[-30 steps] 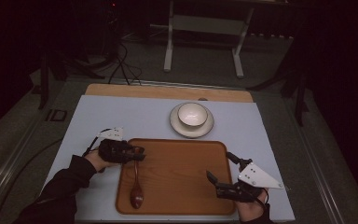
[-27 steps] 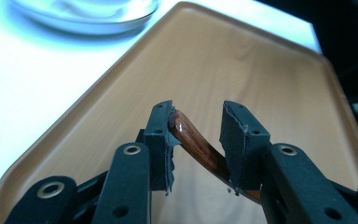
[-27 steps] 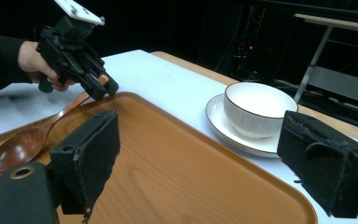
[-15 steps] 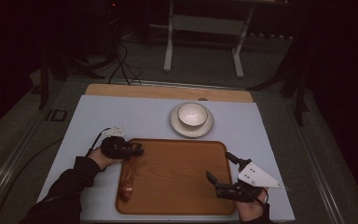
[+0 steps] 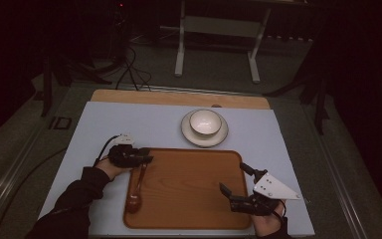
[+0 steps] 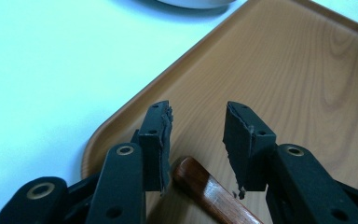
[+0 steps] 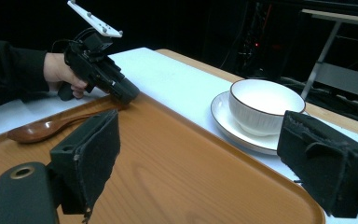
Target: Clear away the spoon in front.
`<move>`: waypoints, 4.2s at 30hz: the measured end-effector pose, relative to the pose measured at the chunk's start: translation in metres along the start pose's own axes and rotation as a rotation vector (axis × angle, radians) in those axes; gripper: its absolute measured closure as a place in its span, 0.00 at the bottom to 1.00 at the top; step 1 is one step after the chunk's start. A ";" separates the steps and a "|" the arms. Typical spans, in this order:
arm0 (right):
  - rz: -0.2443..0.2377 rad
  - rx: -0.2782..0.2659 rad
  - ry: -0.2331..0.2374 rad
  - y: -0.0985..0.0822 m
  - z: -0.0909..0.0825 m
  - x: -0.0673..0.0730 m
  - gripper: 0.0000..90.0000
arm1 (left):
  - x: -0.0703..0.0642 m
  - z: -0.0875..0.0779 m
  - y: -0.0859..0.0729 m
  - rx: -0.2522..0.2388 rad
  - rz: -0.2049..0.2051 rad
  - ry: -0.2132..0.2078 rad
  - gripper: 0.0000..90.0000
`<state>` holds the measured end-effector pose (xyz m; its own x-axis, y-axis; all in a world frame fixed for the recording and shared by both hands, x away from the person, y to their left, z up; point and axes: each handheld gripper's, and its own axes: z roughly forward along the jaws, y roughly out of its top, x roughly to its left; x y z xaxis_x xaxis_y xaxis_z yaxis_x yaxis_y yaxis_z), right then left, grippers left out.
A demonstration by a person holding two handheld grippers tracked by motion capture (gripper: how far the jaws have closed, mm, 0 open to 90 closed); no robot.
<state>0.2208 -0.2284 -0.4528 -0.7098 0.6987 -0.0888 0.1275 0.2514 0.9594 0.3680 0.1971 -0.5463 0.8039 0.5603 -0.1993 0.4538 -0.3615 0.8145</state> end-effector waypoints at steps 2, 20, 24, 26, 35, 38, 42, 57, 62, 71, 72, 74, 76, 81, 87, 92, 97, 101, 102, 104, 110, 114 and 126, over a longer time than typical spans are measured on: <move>0.001 0.000 0.001 0.000 0.000 0.000 0.14 | 0.000 -0.002 0.000 -0.006 -0.004 0.006 0.67; -0.005 -0.005 -0.001 0.002 -0.001 0.001 0.15 | -0.020 -0.010 0.002 0.033 -0.023 -0.010 0.97; -0.003 -0.004 -0.001 0.002 0.000 0.001 0.15 | -0.021 -0.004 0.001 0.085 -0.027 0.011 0.99; -0.003 -0.002 0.000 0.001 0.000 0.001 0.15 | -0.022 0.000 0.000 0.123 -0.011 0.014 0.99; 0.001 0.002 0.000 0.001 0.000 0.000 0.15 | -0.021 0.000 -0.001 0.156 -0.009 0.026 0.99; 0.001 0.001 0.001 0.001 0.000 0.000 0.15 | -0.019 -0.002 -0.002 0.165 -0.014 0.046 0.99; 0.001 0.002 0.001 0.001 0.000 0.000 0.15 | -0.018 -0.005 -0.003 0.165 -0.022 0.047 0.99; -0.003 -0.005 -0.002 0.002 -0.001 0.000 0.15 | -0.022 -0.029 0.004 0.005 -0.027 0.005 0.90; 0.000 -0.002 -0.003 0.001 0.000 -0.001 0.15 | -0.028 -0.039 0.009 -0.043 -0.023 -0.017 0.78; 0.001 0.000 0.000 0.001 0.000 0.000 0.15 | -0.042 -0.048 0.020 -0.110 -0.054 -0.040 0.35; 0.001 0.000 0.000 0.001 0.000 0.000 0.15 | -0.043 -0.049 0.020 -0.108 -0.044 -0.063 0.28; 0.001 0.002 0.000 0.001 0.000 0.000 0.15 | -0.046 -0.049 0.022 -0.109 -0.034 -0.067 0.15; 0.001 0.002 0.001 0.001 0.000 0.000 0.15 | -0.049 -0.050 0.023 -0.117 -0.025 -0.095 0.11; 0.001 0.003 0.000 0.001 0.000 0.000 0.15 | -0.057 -0.055 0.026 -0.123 0.004 -0.104 0.02; -0.001 0.004 -0.001 0.001 0.000 0.000 0.15 | -0.067 -0.066 0.029 -0.149 0.025 -0.101 0.01; -0.006 -0.001 -0.005 0.002 -0.002 0.000 0.15 | -0.074 -0.080 0.026 -0.166 0.037 -0.081 0.01; -0.005 -0.004 -0.009 0.002 -0.003 0.000 0.15 | -0.080 -0.093 0.021 -0.191 0.045 -0.064 0.01; -0.007 -0.003 -0.009 0.002 -0.003 0.000 0.15 | -0.084 -0.098 0.015 -0.193 0.045 -0.055 0.01; -0.007 -0.003 -0.010 0.002 -0.003 0.000 0.15 | -0.084 -0.098 0.013 -0.192 0.043 -0.057 0.01; -0.008 -0.002 -0.009 0.002 -0.003 0.000 0.15 | -0.085 -0.099 0.009 -0.200 0.050 -0.053 0.01; -0.007 -0.001 -0.008 0.001 -0.002 0.000 0.15 | -0.087 -0.098 0.000 -0.196 0.044 -0.039 0.01; -0.012 -0.002 -0.009 0.001 -0.003 0.000 0.15 | -0.088 -0.098 -0.007 -0.193 0.046 -0.028 0.01; -0.015 0.010 -0.007 -0.003 -0.002 -0.001 0.15 | -0.092 -0.100 -0.027 -0.200 0.050 -0.015 0.01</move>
<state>0.2200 -0.2310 -0.4549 -0.7065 0.6999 -0.1049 0.1241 0.2685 0.9553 0.2433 0.2301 -0.4957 0.8299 0.5336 -0.1630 0.3293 -0.2326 0.9151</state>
